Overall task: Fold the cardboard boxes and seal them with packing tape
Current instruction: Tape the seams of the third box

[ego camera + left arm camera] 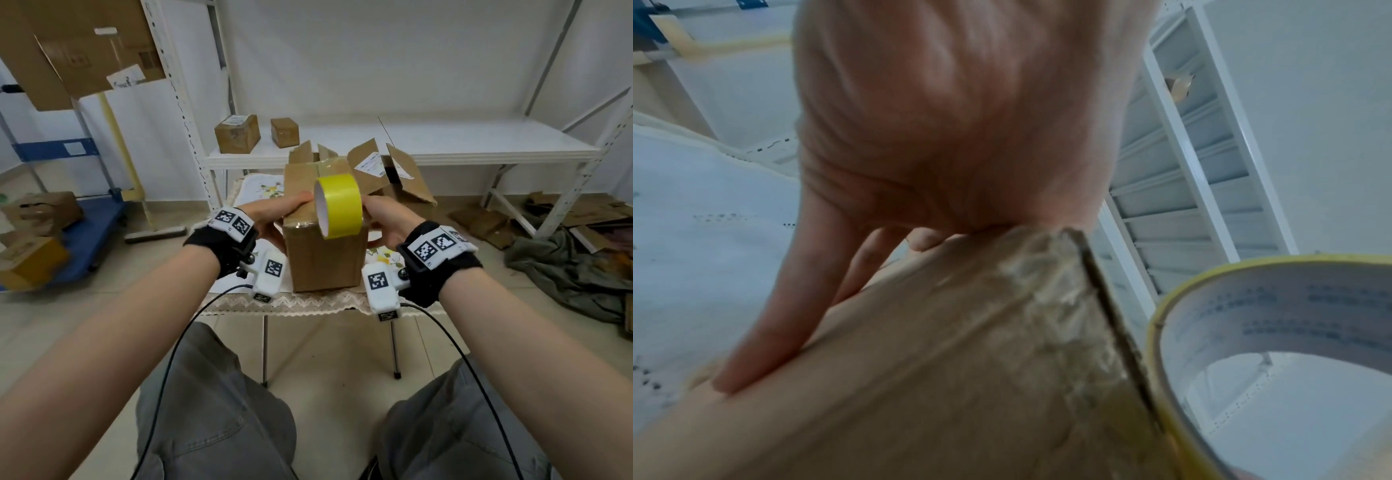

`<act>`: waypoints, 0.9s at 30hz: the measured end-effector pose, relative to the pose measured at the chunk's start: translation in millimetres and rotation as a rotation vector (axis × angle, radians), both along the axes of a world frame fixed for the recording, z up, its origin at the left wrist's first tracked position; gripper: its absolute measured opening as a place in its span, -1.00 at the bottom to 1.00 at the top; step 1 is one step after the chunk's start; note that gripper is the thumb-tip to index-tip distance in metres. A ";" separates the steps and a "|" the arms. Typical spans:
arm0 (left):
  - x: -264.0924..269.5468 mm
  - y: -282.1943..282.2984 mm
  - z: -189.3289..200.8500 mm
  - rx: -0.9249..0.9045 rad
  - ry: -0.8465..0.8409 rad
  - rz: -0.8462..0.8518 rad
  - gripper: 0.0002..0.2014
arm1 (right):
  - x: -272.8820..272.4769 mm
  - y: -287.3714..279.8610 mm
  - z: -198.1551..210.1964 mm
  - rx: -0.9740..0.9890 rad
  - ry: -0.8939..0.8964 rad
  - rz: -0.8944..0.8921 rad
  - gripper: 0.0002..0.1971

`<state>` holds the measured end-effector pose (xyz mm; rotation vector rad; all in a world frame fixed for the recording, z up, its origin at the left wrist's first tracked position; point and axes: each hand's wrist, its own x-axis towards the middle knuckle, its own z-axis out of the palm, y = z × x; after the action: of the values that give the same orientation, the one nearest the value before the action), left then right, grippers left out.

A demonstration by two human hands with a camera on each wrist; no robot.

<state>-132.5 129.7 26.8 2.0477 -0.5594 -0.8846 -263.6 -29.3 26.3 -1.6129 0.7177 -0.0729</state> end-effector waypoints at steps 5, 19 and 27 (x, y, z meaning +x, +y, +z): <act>9.0 -17.3 -16.2 -0.091 -0.418 0.064 -0.08 | -0.7 -8.6 -6.8 0.018 -0.019 0.022 -0.82; 6.7 -24.6 -9.3 -0.036 -0.740 -0.438 -0.70 | -41.8 26.3 12.4 -0.099 -0.368 0.085 -0.49; 11.9 -30.6 -9.5 0.098 -0.723 -0.586 -0.17 | -62.6 34.9 13.6 -0.038 -0.365 0.352 -0.69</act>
<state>-120.6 99.1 17.3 2.3106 -1.5901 -0.4486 -326.2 5.7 39.9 -1.6809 0.1489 -0.1217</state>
